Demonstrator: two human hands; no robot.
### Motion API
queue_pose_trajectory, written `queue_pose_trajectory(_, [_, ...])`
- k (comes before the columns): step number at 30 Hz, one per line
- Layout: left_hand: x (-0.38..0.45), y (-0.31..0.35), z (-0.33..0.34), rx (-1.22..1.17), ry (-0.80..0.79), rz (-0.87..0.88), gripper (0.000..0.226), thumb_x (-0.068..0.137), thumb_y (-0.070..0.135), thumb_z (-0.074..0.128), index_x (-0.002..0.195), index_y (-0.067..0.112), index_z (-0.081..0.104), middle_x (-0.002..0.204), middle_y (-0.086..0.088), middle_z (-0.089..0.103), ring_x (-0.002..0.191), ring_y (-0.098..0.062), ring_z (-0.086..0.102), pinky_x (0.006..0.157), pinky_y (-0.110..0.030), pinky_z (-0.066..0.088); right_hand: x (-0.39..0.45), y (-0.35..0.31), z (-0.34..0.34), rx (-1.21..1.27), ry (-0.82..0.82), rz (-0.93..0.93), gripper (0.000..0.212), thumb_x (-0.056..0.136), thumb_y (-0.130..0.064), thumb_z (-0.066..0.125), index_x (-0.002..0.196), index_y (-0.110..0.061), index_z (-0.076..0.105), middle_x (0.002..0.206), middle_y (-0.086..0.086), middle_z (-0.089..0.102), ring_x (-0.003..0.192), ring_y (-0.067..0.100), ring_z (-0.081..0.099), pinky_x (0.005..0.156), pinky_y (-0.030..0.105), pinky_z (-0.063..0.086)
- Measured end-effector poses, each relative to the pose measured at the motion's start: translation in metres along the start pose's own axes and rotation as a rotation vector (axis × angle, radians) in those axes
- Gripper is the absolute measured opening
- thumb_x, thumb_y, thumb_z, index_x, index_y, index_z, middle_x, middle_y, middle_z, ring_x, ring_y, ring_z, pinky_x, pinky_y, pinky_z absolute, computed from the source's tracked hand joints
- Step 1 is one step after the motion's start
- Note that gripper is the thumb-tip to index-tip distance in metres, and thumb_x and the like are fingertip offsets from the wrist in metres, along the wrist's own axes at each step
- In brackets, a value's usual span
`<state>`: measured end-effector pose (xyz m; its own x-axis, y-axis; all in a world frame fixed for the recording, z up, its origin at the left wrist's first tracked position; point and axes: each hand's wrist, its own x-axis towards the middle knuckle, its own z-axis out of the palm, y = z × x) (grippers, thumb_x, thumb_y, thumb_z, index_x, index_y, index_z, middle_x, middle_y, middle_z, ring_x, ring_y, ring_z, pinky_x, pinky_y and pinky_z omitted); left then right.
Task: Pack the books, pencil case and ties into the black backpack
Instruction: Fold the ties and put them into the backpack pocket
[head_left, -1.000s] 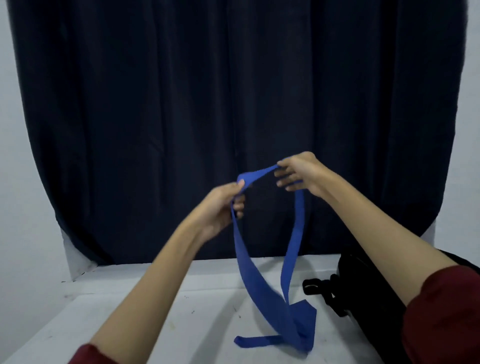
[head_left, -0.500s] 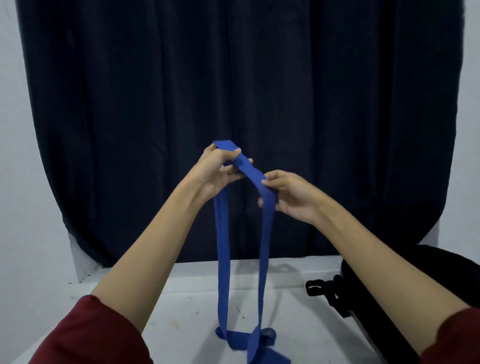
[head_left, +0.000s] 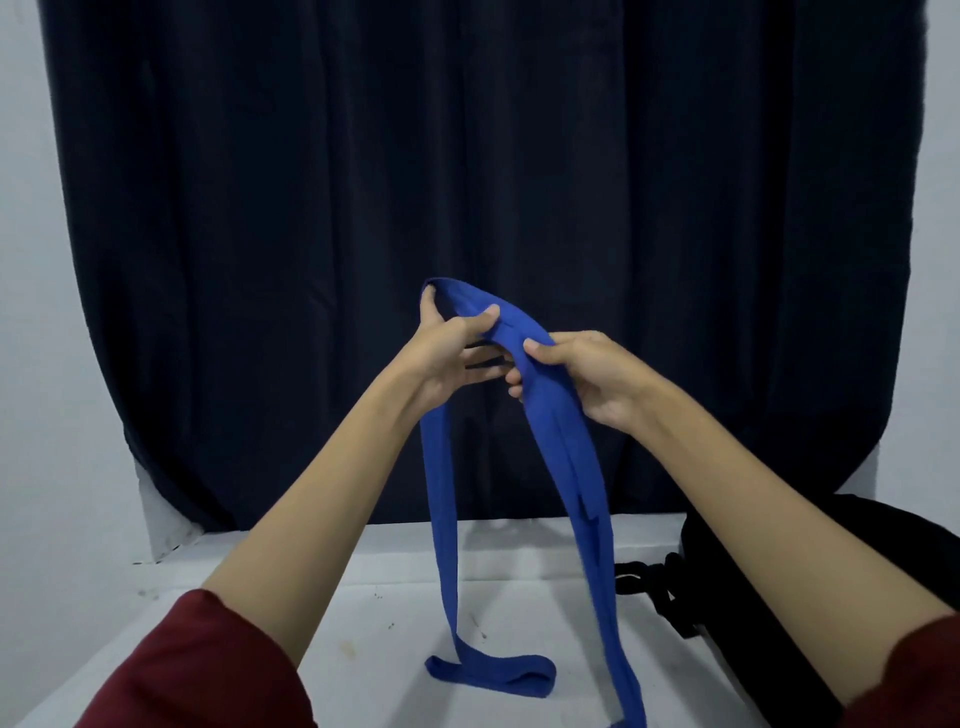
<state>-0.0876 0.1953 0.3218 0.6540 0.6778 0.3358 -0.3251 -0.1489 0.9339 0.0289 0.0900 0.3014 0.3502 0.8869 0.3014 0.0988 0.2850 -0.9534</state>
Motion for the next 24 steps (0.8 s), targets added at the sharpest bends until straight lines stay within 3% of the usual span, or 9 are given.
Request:
queue_pose_trajectory(5, [0.008,-0.001,0.002,-0.134,0.086,-0.013,0.076,0.092,-0.003,0.053,0.151,0.016,0.008,0.1,-0.011,0.066,0.082,-0.018,0.067,0.073,-0.031,0.057,-0.005,-0.006,0.001,-0.019,-0.024,-0.031,0.019,0.094,-0.007,0.053,0.105,0.003,0.066,0.08,0.017,0.071,0.066,0.025,0.069,0.064,0.033,0.059])
queue_pose_trajectory(8, [0.012,0.006,0.002,-0.15,0.022,-0.013,0.069,0.093,0.01,0.057,0.149,0.02,0.018,0.108,-0.003,0.069,0.092,-0.018,0.066,0.076,-0.033,0.053,-0.002,0.005,0.002,-0.425,0.209,-0.209,0.013,0.087,-0.005,0.062,0.089,0.007,0.067,0.077,0.022,0.07,0.063,0.031,0.067,0.061,0.039,0.058])
queue_pose_trajectory(11, [0.014,0.019,0.015,-0.127,-0.021,-0.015,0.07,0.089,0.025,0.065,0.147,0.014,0.028,0.122,0.006,0.062,0.103,-0.012,0.062,0.07,-0.027,0.054,0.004,0.016,0.009,-0.835,0.425,-0.56,0.018,0.085,-0.009,0.061,0.07,0.002,0.062,0.061,0.011,0.062,0.052,0.017,0.054,0.053,0.03,0.044])
queue_pose_trajectory(13, [0.021,0.029,0.024,-0.175,-0.025,0.014,0.078,0.086,0.014,0.067,0.15,0.017,0.022,0.123,0.009,0.059,0.103,-0.009,0.061,0.071,-0.024,0.054,0.002,0.017,0.02,-0.657,0.375,-0.591,0.02,0.086,-0.021,0.065,0.077,-0.003,0.066,0.067,0.005,0.065,0.059,0.01,0.058,0.058,0.023,0.046])
queue_pose_trajectory(16, [0.025,0.046,0.028,-0.314,-0.159,0.057,0.027,0.085,0.001,0.056,0.108,0.016,0.055,0.067,0.005,0.05,0.05,-0.005,0.048,0.052,-0.019,0.042,-0.001,0.007,0.02,-0.047,0.051,-0.264,0.038,0.097,-0.034,0.049,0.11,-0.002,0.064,0.094,0.013,0.071,0.088,0.022,0.068,0.081,0.031,0.054])
queue_pose_trajectory(18, [0.025,0.052,0.023,-0.394,-0.212,0.046,0.01,0.092,0.005,0.042,0.097,0.012,0.047,0.069,0.001,0.047,0.051,-0.006,0.048,0.054,-0.02,0.042,-0.003,0.007,0.01,0.091,-0.149,-0.109,0.044,0.098,-0.036,0.043,0.121,-0.002,0.059,0.106,0.02,0.069,0.101,0.035,0.066,0.092,0.041,0.053])
queue_pose_trajectory(20, [0.026,0.053,0.017,-0.479,-0.23,0.018,0.019,0.094,0.01,0.034,0.111,0.007,0.042,0.079,-0.003,0.057,0.058,-0.011,0.058,0.059,-0.024,0.049,-0.003,0.012,0.002,0.214,-0.264,-0.019,0.046,0.09,-0.038,0.054,0.117,-0.001,0.059,0.108,0.018,0.067,0.107,0.037,0.061,0.095,0.042,0.05])
queue_pose_trajectory(22, [0.028,0.048,0.01,-0.524,-0.253,0.024,0.03,0.093,0.013,0.032,0.123,0.011,0.039,0.091,-0.008,0.066,0.067,-0.017,0.065,0.068,-0.03,0.054,-0.002,0.017,0.0,0.381,-0.331,0.043,0.04,0.079,-0.037,0.067,0.103,-0.005,0.06,0.107,0.013,0.061,0.113,0.036,0.051,0.1,0.043,0.043])
queue_pose_trajectory(24, [0.028,0.043,0.007,-0.542,-0.298,0.025,0.043,0.093,0.015,0.03,0.135,0.016,0.036,0.104,-0.011,0.068,0.078,-0.022,0.069,0.077,-0.038,0.054,-0.003,0.019,0.004,0.433,-0.376,0.086,0.022,0.081,-0.032,0.062,0.08,-0.01,0.056,0.107,0.011,0.064,0.113,0.035,0.054,0.1,0.046,0.04])
